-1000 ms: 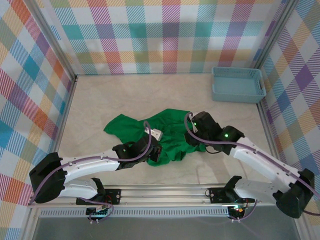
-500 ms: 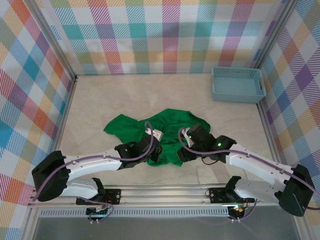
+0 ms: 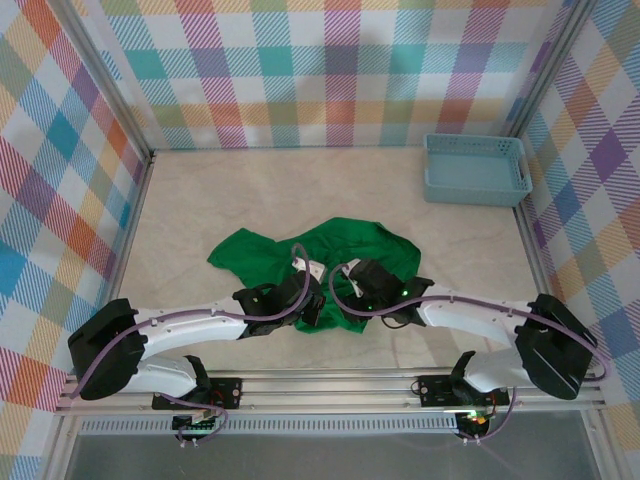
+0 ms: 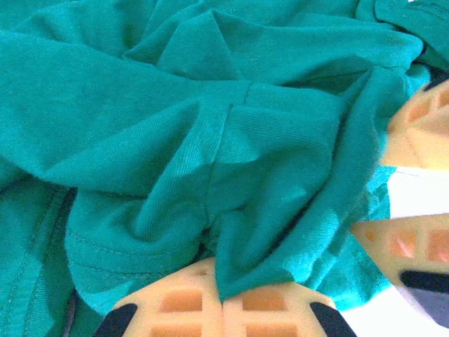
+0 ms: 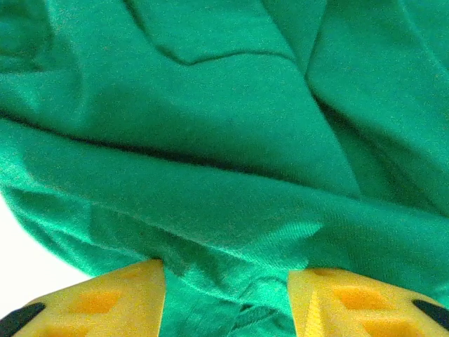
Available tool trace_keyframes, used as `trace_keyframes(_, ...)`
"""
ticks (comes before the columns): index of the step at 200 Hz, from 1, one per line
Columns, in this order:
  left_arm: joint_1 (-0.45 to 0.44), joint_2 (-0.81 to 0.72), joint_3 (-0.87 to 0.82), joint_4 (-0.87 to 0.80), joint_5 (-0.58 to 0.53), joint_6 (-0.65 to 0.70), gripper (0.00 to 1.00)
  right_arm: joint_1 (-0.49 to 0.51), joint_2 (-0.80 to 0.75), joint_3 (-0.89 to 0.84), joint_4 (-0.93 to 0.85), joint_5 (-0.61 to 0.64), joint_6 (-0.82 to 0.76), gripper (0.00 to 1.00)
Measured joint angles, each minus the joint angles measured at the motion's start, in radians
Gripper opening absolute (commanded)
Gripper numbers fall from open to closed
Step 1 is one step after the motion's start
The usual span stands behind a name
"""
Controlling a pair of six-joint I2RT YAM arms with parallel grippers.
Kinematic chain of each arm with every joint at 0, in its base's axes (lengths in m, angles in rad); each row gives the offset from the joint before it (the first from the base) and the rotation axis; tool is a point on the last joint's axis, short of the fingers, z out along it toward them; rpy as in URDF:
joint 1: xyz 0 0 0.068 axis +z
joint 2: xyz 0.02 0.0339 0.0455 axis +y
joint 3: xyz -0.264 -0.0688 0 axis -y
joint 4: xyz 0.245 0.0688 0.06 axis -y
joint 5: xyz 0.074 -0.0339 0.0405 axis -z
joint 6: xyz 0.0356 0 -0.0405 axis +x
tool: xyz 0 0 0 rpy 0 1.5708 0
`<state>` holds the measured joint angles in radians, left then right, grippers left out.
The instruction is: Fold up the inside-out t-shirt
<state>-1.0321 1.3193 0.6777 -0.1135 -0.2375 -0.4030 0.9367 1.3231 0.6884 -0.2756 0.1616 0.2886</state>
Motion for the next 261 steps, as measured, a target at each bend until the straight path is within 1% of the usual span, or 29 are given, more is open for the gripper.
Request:
trace_keyframes(12, 0.000, 0.000, 0.000, 0.000, 0.000, 0.000, 0.02, 0.000, 0.024, 0.000, 0.017, 0.013, -0.009, 0.47)
trace_keyframes(36, 0.000, 0.000, 0.000, 0.000, -0.002, 0.000, 0.02, 0.000, 0.075, 0.000, 0.042, 0.031, -0.017, 0.40)
trace_keyframes(62, 0.000, 0.000, 0.000, 0.000, -0.004, 0.000, 0.02, 0.000, 0.115, 0.000, 0.050, 0.041, -0.018, 0.30)
trace_keyframes(80, 0.000, 0.000, 0.000, 0.000, -0.004, 0.000, 0.02, 0.001, 0.114, 0.000, 0.050, 0.044, -0.013, 0.21)
trace_keyframes(98, 0.001, 0.000, 0.000, 0.000, -0.006, 0.000, 0.03, 0.005, 0.106, 0.000, 0.044, 0.048, -0.012, 0.09)
trace_keyframes(117, 0.001, 0.000, 0.000, 0.000, -0.010, -0.001, 0.05, 0.011, 0.083, 0.000, 0.022, 0.053, -0.007, 0.00)
trace_keyframes(128, 0.002, 0.000, 0.000, 0.000, -0.011, -0.003, 0.07, 0.012, 0.060, -0.001, 0.004, 0.060, 0.003, 0.00)
trace_keyframes(136, 0.003, 0.000, 0.000, 0.000, -0.011, -0.006, 0.11, 0.012, 0.031, -0.002, -0.015, 0.068, 0.008, 0.00)
trace_keyframes(145, 0.005, 0.000, 0.000, -0.001, -0.011, -0.010, 0.18, 0.012, -0.009, -0.003, -0.043, 0.082, 0.015, 0.00)
trace_keyframes(168, 0.021, -0.031, 0.000, -0.024, -0.010, -0.034, 0.42, 0.012, -0.140, -0.002, -0.140, 0.156, 0.053, 0.00)
trace_keyframes(180, 0.053, -0.090, -0.003, -0.045, -0.005, -0.044, 0.54, 0.008, -0.217, 0.000, -0.208, 0.214, 0.089, 0.00)
trace_keyframes(187, 0.084, -0.137, -0.007, -0.053, -0.002, -0.056, 0.59, -0.001, -0.259, 0.003, -0.249, 0.243, 0.111, 0.00)
trace_keyframes(200, 0.159, -0.233, -0.010, -0.079, -0.008, -0.066, 0.70, -0.033, -0.335, 0.010, -0.322, 0.296, 0.153, 0.00)
trace_keyframes(206, 0.196, -0.271, -0.010, -0.097, -0.014, -0.075, 0.73, -0.053, -0.368, 0.014, -0.354, 0.319, 0.175, 0.00)
trace_keyframes(216, 0.251, -0.309, -0.006, -0.132, -0.027, -0.093, 0.75, -0.084, -0.416, 0.019, -0.398, 0.351, 0.209, 0.00)
trace_keyframes(230, 0.323, -0.305, 0.011, -0.201, -0.049, -0.111, 0.77, -0.129, -0.478, 0.021, -0.448, 0.381, 0.254, 0.00)
trace_keyframes(246, 0.409, -0.241, 0.037, -0.282, -0.073, -0.142, 0.78, -0.167, -0.526, 0.021, -0.492, 0.406, 0.292, 0.00)
trace_keyframes(261, 0.483, -0.167, 0.040, -0.349, -0.086, -0.175, 0.79, -0.180, -0.543, 0.021, -0.525, 0.421, 0.321, 0.00)
